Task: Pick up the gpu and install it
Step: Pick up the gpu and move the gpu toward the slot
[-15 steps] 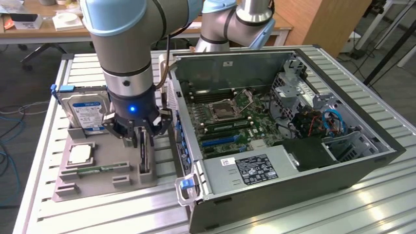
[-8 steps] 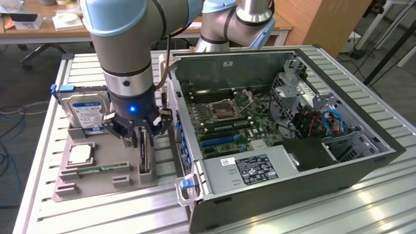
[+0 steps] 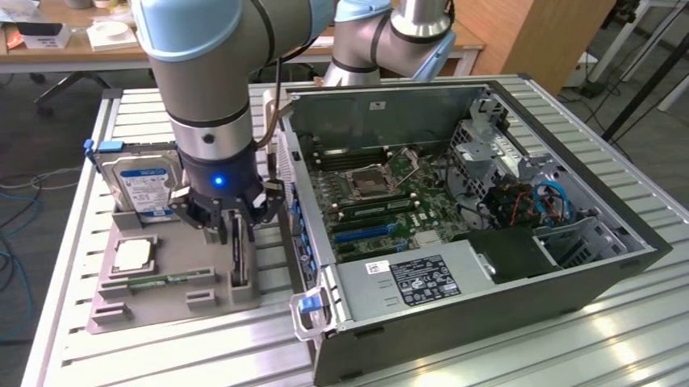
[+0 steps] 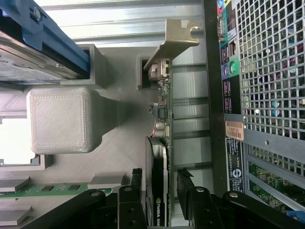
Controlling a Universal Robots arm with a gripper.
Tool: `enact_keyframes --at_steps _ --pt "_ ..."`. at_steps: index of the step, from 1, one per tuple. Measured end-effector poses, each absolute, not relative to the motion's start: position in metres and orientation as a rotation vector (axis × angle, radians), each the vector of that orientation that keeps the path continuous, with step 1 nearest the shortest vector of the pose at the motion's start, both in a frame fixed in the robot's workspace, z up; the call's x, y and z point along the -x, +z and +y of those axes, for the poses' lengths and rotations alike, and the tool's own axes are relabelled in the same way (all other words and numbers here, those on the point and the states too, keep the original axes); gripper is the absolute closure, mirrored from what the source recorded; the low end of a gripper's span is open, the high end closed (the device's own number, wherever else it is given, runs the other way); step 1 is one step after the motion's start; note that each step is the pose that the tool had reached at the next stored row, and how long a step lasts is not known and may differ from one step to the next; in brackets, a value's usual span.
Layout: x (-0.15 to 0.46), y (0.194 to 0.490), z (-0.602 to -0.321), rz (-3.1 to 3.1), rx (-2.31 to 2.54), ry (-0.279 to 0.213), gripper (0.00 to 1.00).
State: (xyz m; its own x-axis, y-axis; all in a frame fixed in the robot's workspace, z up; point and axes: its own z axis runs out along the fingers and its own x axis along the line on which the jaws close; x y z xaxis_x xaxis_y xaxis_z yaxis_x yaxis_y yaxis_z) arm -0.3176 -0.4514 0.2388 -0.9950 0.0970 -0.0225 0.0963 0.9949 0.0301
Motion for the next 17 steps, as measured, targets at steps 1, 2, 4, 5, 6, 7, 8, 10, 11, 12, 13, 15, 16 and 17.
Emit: enact_keyframes --at_steps 1,2,4,5,6,7,8,10,11,12,13,15,16,17 --pt "0.3178 0.2388 -0.4514 3.114 -0.151 0.045 0.57" --pt "0.3179 0.2387 -0.4513 3.114 -0.152 0.045 0.57" --pt "0.3181 0.238 -0.4513 3.114 -0.153 0.045 0.57" --pt "0.3181 0.2377 -0.4513 3.114 -0.153 0.045 0.57" --pt "0.3181 0.2373 -0.4513 3.114 -0.153 0.045 0.57" --pt "0.3181 0.2372 -0.4513 3.114 -0.153 0.045 0.57" --pt "0.3181 0.2372 -0.4513 3.114 -0.153 0.045 0.57" --pt "0.3181 0.2372 -0.4513 3.114 -0.153 0.045 0.57" --pt "0.3181 0.2369 -0.4513 3.114 -0.153 0.045 0.57" --pt "0.318 0.2364 -0.4513 3.113 -0.153 0.046 0.57" --pt "0.318 0.2363 -0.4513 3.113 -0.153 0.045 0.57" --pt "0.3181 0.2363 -0.4513 3.114 -0.153 0.045 0.57" --pt "0.3181 0.2363 -0.4513 3.114 -0.153 0.045 0.57" --pt "0.3181 0.2363 -0.4513 3.114 -0.153 0.045 0.57"
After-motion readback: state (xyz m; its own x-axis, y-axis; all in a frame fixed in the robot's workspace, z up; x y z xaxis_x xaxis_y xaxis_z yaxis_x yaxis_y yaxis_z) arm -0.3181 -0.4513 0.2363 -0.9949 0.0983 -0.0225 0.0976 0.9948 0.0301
